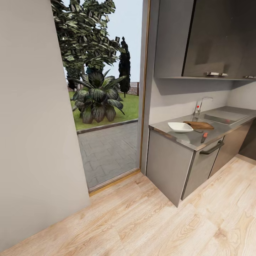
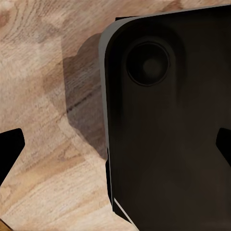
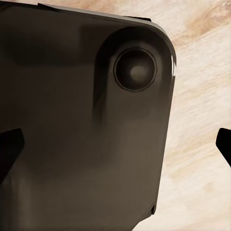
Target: In the kitchen, take the Vidalia onion out of the sink, dice it on the chopping board with the paring knife, put the diced onion into the bowl on the countertop, then place both the paring knife and the chopping board into the sink.
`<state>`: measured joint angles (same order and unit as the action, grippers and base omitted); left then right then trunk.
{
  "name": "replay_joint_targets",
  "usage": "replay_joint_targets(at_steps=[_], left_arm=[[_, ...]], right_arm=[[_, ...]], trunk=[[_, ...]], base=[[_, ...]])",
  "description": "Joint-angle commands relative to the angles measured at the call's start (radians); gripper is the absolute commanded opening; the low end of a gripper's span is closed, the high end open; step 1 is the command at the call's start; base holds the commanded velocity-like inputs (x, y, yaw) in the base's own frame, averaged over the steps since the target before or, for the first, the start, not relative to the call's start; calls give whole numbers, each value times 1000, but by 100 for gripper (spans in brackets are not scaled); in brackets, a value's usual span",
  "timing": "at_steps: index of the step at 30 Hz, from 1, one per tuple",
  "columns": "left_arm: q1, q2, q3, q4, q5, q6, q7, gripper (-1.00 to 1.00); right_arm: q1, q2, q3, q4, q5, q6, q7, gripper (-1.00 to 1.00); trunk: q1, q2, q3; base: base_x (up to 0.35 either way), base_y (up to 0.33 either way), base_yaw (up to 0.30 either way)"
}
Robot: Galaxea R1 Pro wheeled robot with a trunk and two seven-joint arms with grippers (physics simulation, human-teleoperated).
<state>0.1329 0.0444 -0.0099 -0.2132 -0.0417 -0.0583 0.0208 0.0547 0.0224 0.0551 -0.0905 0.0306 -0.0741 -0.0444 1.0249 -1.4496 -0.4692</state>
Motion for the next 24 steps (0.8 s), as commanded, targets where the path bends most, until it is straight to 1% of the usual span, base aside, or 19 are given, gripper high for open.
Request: replay_joint_targets(at_steps=[1, 24], left_arm=[[1, 0, -1, -2, -4, -1, 2, 100], [1, 0, -1, -2, -4, -1, 2, 100]], right_arm=[[1, 0, 5, -2, 3, 0, -5, 100], [1, 0, 6, -2, 3, 0, -5, 100]], trunk=[[0, 0, -1], [0, 0, -1]], base=[[0, 0, 0], [0, 0, 0]])
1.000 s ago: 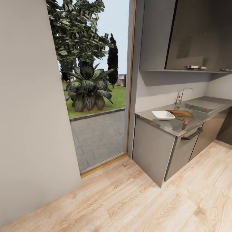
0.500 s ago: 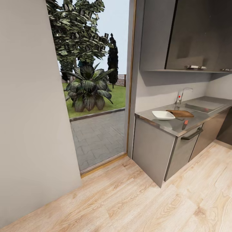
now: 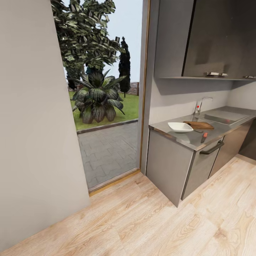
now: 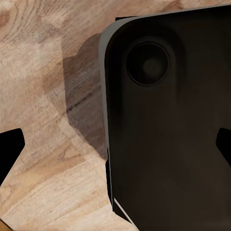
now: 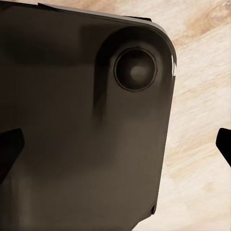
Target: In the kitchen, take the Vidalia onion out of the sink, dice it on the chopping board with the paring knife, put the diced onion into the bowl on the countertop, then place both the paring knife and the chopping board into the sink.
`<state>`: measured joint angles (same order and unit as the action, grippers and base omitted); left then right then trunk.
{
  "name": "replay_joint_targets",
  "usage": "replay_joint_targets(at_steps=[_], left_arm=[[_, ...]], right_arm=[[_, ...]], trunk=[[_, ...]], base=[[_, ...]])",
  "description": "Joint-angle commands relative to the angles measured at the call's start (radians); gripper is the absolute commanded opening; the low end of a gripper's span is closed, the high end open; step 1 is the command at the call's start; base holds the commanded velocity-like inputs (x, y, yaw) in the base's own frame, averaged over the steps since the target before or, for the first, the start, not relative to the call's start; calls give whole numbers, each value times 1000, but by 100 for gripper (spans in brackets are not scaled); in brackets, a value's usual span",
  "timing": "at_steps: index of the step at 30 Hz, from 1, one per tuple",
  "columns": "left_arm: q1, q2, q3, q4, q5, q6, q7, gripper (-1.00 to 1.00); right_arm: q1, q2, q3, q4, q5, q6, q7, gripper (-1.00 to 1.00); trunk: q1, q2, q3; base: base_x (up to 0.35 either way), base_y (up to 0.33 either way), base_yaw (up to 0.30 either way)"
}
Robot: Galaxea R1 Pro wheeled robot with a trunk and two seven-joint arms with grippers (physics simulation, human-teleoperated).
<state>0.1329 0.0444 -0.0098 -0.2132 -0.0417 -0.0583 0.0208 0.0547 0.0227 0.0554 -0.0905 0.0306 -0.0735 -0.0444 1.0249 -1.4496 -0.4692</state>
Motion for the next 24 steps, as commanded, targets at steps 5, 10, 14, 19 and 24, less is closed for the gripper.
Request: replay_joint_targets(at_steps=[5, 10, 14, 19, 24], left_arm=[[1, 0, -1, -2, -4, -1, 2, 100], [1, 0, -1, -2, -4, -1, 2, 100], [1, 0, -1, -2, -4, -1, 2, 100], [1, 0, -1, -2, -4, -1, 2, 100], [1, 0, -1, -2, -4, -1, 2, 100]], right_arm=[[1, 0, 5, -2, 3, -1, -5, 100], [1, 0, 6, -2, 3, -1, -5, 100], [1, 0, 6, -2, 3, -1, -5, 100], [1, 0, 5, -2, 3, -1, -5, 100], [1, 0, 5, -2, 3, -1, -5, 100]], trunk=[[0, 0, -1], [0, 0, -1], [0, 0, -1], [0, 0, -1], [0, 0, -1]], base=[[0, 0, 0], [0, 0, 0], [0, 0, 0], [0, 0, 0], [0, 0, 0]])
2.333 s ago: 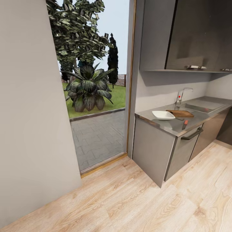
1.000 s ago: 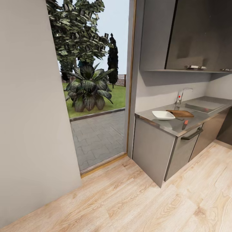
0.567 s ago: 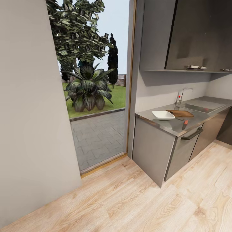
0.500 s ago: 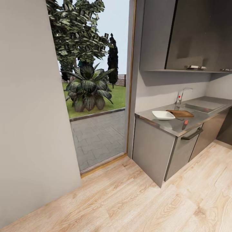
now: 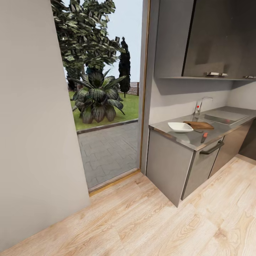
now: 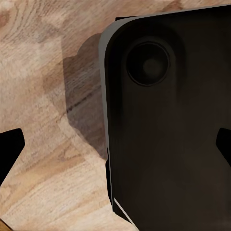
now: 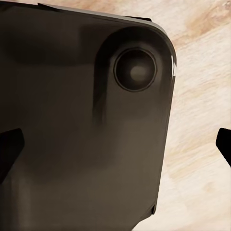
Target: In the kitchen, take the Vidalia onion out of the sink, dice it on the chopping board with the paring knife, put the diced onion into the bowl on the countertop, then place both the paring knife and the chopping board into the sink.
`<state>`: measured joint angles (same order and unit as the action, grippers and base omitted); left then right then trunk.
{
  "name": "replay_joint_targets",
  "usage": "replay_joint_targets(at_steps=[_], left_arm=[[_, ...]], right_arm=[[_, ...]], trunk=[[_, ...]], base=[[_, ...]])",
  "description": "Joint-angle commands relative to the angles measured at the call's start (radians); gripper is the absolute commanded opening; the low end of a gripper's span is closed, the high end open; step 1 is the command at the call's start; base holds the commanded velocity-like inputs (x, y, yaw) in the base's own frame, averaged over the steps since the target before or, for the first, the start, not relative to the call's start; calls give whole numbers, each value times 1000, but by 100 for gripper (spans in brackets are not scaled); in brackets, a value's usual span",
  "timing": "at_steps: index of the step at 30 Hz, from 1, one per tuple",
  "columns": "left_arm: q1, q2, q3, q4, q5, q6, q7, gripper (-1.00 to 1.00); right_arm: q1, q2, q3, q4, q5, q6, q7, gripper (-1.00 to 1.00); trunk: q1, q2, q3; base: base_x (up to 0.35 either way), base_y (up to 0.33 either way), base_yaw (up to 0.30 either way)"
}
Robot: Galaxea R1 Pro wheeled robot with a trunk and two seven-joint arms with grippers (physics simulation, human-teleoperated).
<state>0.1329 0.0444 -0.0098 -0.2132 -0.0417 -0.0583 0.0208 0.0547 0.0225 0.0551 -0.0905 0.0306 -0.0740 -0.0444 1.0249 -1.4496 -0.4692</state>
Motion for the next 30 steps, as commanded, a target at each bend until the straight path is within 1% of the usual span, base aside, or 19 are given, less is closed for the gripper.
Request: replay_joint_targets(at_steps=[1, 30], left_arm=[[1, 0, -1, -2, -4, -1, 2, 100], [1, 0, -1, -2, -4, -1, 2, 100]], right_arm=[[1, 0, 5, -2, 3, -1, -5, 100], [1, 0, 6, -2, 3, 0, -5, 100]], trunk=[[0, 0, -1], [0, 0, -1]], base=[[0, 0, 0], [0, 0, 0]])
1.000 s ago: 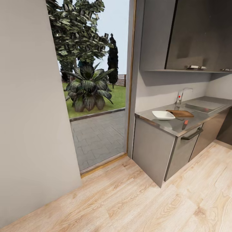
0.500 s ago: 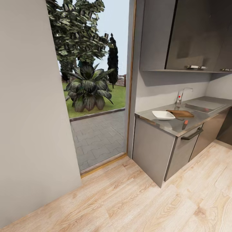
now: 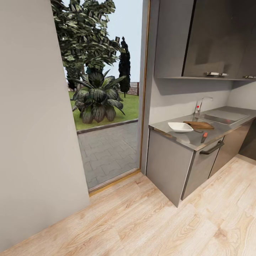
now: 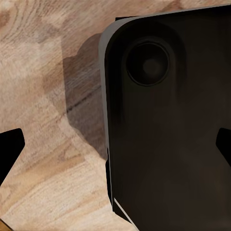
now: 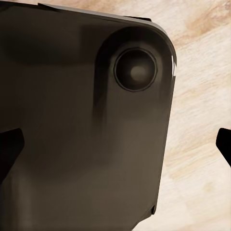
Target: In the kitchen, take the Vidalia onion out of the sink, dice it on the chopping board with the paring knife, put the diced onion into the bowl on the countertop, then place both the paring knife and the chopping board into the sink.
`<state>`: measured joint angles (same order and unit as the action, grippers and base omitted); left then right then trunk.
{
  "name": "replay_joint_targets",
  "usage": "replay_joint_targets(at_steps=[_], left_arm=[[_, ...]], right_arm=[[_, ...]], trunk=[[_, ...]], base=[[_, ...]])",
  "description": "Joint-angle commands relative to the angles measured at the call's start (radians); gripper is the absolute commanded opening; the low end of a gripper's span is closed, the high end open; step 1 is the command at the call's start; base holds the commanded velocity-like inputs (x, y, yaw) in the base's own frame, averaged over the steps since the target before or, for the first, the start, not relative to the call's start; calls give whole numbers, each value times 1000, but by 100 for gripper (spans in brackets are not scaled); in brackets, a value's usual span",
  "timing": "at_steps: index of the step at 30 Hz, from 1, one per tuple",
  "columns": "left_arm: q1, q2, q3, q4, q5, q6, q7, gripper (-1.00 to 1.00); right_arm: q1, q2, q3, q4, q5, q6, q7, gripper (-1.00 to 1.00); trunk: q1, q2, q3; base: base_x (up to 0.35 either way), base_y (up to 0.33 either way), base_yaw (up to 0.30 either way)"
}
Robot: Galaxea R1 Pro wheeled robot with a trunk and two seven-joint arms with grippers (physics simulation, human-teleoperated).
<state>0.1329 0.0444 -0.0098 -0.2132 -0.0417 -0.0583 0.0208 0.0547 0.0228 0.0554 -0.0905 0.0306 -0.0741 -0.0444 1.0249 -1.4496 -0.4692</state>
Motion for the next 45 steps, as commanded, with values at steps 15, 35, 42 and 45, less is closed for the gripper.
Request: replay_joint_targets(at_steps=[15, 35, 42, 45], left_arm=[[1, 0, -1, -2, -4, -1, 2, 100], [1, -5, 6, -2, -3, -1, -2, 100], [1, -16, 11, -1, 2, -2, -9, 100], [1, -26, 15, 0, 9, 4, -9, 100]], right_arm=[[1, 0, 5, -2, 3, 0, -5, 100], [1, 0, 5, -2, 2, 0, -5, 100], [1, 6, 4, -2, 4, 0, -6, 100], [1, 5, 1, -1, 0, 3, -7, 100]], trunk=[[0, 0, -1], [0, 0, -1], [0, 0, -1], [0, 0, -1]], base=[[0, 0, 0], [0, 0, 0], [0, 0, 0], [0, 0, 0]])
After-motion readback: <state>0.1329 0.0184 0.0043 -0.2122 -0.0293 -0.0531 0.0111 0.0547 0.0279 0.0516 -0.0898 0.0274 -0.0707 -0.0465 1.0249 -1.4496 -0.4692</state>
